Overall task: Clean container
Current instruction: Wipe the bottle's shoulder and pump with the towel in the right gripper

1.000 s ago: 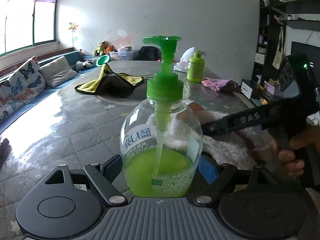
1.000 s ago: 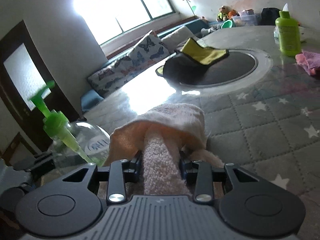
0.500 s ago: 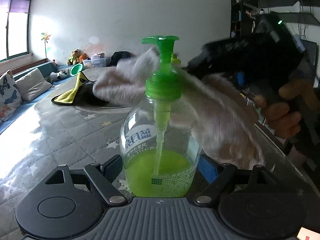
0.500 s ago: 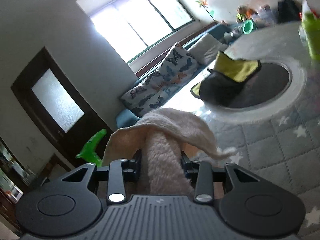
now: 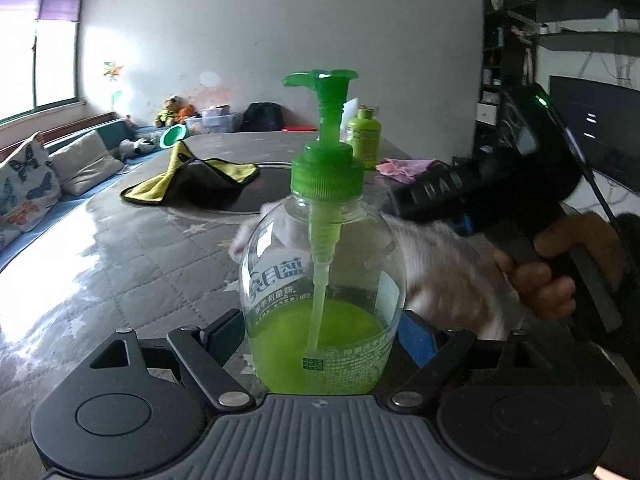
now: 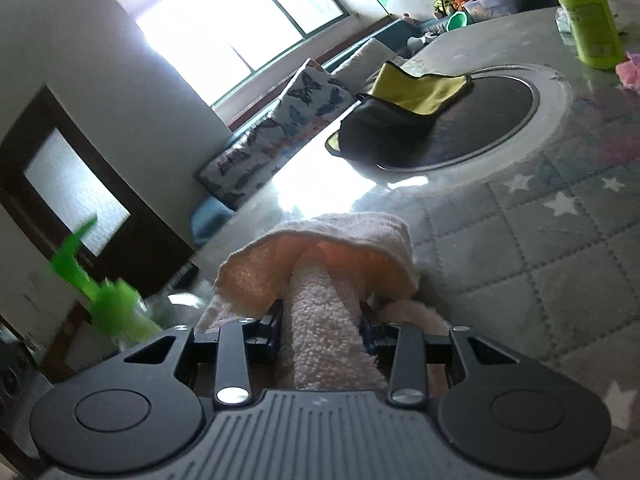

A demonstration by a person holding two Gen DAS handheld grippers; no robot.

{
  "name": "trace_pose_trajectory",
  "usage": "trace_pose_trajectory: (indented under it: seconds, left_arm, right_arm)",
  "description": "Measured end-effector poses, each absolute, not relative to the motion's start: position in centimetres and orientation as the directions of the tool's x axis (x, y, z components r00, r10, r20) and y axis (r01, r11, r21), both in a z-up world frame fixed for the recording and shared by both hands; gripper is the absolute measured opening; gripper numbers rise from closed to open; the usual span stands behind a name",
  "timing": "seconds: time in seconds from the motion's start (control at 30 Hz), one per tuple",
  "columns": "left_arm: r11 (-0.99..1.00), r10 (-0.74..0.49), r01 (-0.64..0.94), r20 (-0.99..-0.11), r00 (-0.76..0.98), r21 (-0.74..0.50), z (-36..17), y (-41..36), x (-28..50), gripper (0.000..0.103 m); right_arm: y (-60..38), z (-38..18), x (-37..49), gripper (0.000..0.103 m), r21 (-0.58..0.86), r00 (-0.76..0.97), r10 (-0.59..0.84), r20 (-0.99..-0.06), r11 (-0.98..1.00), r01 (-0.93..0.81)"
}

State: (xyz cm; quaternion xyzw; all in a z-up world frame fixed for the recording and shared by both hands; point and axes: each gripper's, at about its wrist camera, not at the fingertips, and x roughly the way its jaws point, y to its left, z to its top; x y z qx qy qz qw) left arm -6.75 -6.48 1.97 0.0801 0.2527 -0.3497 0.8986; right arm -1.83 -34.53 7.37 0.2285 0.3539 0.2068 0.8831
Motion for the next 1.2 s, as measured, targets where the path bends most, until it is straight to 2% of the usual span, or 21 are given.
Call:
trace_pose_trajectory:
  seconds: [0.17, 0.33, 0.53, 0.63, 0.8, 1.0, 1.2]
  left_arm:
    - [0.795, -0.538, 0.604, -0.522, 0.662, -0.054, 2.4, -6.9, -7.1, 0.087]
    - [0.835, -0.516, 0.538, -0.497, 0.697, -0.112, 3.6, -6.9, -7.9, 0.09]
    - [0.852, -0.497, 0.507, -0.504, 0.706, -0.13, 3.8, -7.0, -7.8, 0.088]
    - [0.842, -0.513, 0.524, -0.497, 0.699, -0.133, 3.8, -6.8, -7.6, 0.088]
    - [0.8, -0.566, 0.587, -0.481, 0.669, -0.124, 3.5, -6.1, -7.2, 0.087]
    - [0.756, -0.608, 0.646, -0.479, 0.633, -0.106, 3.4, -5.7, -6.8, 0.087]
    - [0.748, -0.618, 0.655, -0.471, 0.63, -0.106, 3.0, -5.8, -6.8, 0.087]
  right_arm:
    - [-33.9, 7.5, -3.2, 0.037, 0.475, 0.67, 0.488, -0.56, 0.851, -0.224]
    - [-33.3, 7.9, -4.6, 0.037, 0.418, 0.674, 0.463, -0.576, 0.875, -0.244]
    - [-33.9, 8.0, -6.3, 0.037, 0.434, 0.671, 0.475, -0.569, 0.867, -0.246]
    - [-34.3, 8.3, -7.1, 0.036, 0.458, 0.667, 0.495, -0.557, 0.853, -0.25]
    - [-35.0, 9.9, -7.5, 0.036, 0.53, 0.68, 0.548, -0.488, 0.804, -0.268]
    - [-34.1, 13.1, -6.0, 0.036, 0.53, 0.692, 0.592, -0.413, 0.774, -0.346]
    - [-33.0, 12.8, -2.9, 0.037, 0.532, 0.668, 0.606, -0.431, 0.769, -0.355]
